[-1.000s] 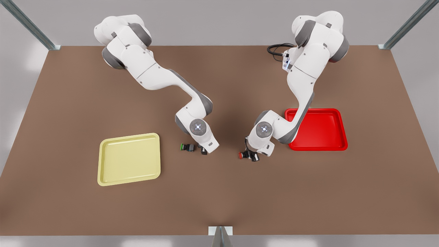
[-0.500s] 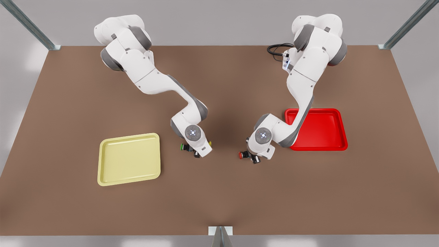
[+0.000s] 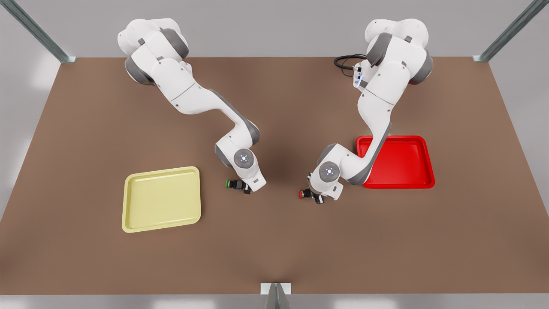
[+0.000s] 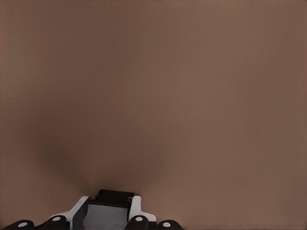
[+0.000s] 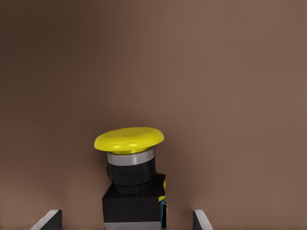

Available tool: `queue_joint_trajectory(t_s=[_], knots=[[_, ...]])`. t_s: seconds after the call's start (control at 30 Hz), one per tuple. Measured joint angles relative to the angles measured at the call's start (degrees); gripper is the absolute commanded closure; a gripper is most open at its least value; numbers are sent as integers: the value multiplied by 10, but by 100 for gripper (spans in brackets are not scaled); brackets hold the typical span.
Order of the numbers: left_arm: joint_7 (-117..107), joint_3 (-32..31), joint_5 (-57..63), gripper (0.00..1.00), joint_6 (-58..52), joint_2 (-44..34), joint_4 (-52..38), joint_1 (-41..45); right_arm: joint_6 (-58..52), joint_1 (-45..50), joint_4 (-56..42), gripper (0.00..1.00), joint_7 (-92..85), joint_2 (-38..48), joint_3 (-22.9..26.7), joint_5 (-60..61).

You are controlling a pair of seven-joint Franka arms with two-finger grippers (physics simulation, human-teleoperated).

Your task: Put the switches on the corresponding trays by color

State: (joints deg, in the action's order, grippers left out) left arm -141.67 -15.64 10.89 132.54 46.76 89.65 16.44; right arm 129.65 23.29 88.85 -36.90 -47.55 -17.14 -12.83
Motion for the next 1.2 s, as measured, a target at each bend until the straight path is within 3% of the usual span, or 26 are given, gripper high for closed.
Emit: queue_joint_trajectory(t_s=[0.07, 0.1, 0.13, 0.4, 0.47, 0.5, 0.53, 0.57, 0.67, 0.8, 0.93, 1.03, 1.07, 1.1, 1.2], knots=[[1, 0, -4, 57, 0, 0, 0, 0, 0, 0, 0, 2, 0, 0, 0, 0], [1, 0, -7, 57, 0, -1, 0, 0, 1, 0, 0, 41, -3, 0, 0, -1], [1, 0, -10, 57, 0, -1, 0, 0, 1, 0, -1, 47, -4, 0, 0, -3], [27, 6, -7, 57, -23, -54, 5, -23, -1, -2, -2, 50, -6, -1, 0, -3], [57, 24, 6, 57, -48, -74, 7, -32, 5, -1, -2, 39, -5, 0, -1, -4], [81, 28, 12, 57, -52, -89, 21, -47, 6, -1, -2, 39, -5, 0, -1, -4], [103, 29, 18, 57, -51, -104, 35, -62, 8, -1, -3, 43, -7, -1, -1, -4], [133, 32, 23, 57, -54, -117, 48, -75, 8, -2, -4, 55, -10, -1, -1, -4], [297, 75, 16, 57, -96, -174, 87, -108, 7, -2, -5, 59, -12, -2, -2, -1], [493, 170, -45, 57, -118, -266, 183, -109, -3, -6, -2, 50, -13, 6, -4, 3], [518, 183, -99, 57, -79, -378, 337, -106, -23, -8, 7, 50, -2, 40, -7, 18], [551, 195, -120, 54, -43, -410, 405, -100, -32, -53, 46, 50, -4, 94, -16, 22], [568, 204, -125, 16, -35, -408, 409, -106, -30, -88, 82, 50, -6, 128, -29, 22], [577, 213, -128, 0, -35, -408, 411, -110, -19, -134, 134, 50, -11, 166, -48, 22], [590, 220, -132, 0, -41, -409, 409, -102, 6, -260, 304, 50, -90, 296, -58, 21]])
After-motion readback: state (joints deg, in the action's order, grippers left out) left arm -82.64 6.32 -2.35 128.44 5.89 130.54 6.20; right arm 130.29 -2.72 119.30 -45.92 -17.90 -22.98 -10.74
